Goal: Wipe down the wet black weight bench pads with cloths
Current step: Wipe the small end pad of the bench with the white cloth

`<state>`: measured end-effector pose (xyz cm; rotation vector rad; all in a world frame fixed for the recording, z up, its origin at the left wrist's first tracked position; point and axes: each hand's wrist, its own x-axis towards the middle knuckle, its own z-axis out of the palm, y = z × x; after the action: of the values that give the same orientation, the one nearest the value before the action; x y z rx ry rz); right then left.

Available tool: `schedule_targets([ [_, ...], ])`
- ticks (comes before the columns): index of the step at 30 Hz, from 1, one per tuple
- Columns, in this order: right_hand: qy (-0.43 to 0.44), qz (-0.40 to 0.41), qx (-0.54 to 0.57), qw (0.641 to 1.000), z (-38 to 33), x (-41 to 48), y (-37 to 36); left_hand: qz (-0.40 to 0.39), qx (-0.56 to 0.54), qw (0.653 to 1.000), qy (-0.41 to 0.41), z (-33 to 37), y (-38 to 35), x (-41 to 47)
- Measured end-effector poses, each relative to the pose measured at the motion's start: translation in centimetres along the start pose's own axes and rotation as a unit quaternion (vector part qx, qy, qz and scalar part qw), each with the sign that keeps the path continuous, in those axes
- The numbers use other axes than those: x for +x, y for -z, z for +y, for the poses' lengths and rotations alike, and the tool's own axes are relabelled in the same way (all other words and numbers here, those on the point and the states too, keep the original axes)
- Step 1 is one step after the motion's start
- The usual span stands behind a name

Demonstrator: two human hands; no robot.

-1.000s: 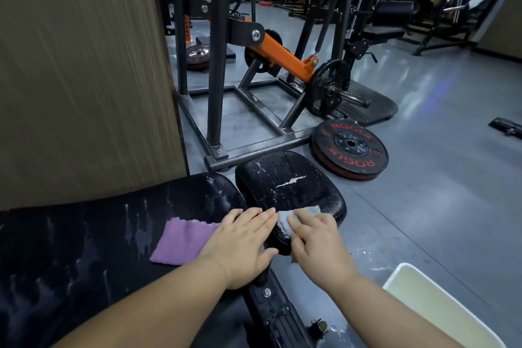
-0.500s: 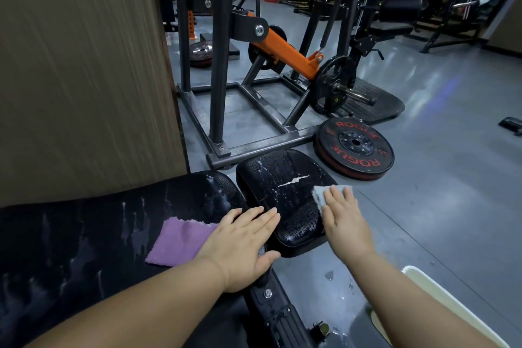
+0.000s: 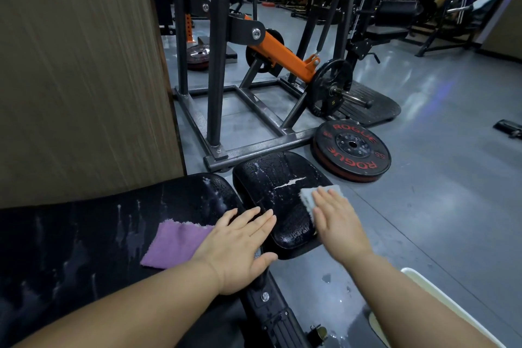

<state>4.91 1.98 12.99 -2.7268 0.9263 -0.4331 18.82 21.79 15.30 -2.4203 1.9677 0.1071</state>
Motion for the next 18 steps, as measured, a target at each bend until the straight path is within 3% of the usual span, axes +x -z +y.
schedule_targets([
  [4, -0.068, -0.018, -0.016, 0.997, 0.3, 1.5, 0.1, -0.007, -0.002, 1.0, 0.003, 0.0, 0.1, -0.1],
  [8, 0.003, 0.012, -0.077, 0.997, -2.0, -0.2, -1.0, -0.007, -0.001, 1.0, -0.004, -0.1, 0.1, 0.1],
  [13, 0.054, 0.002, -0.048, 0.997, -5.3, -3.0, -1.8, -0.006, -0.002, 1.0, -0.007, -0.2, -0.1, 0.0],
  [18, 0.059, -0.012, -0.059, 0.996, -2.2, -1.0, -0.7, 0.002, -0.01, 1.0, -0.004, 0.0, 0.1, -0.1],
])
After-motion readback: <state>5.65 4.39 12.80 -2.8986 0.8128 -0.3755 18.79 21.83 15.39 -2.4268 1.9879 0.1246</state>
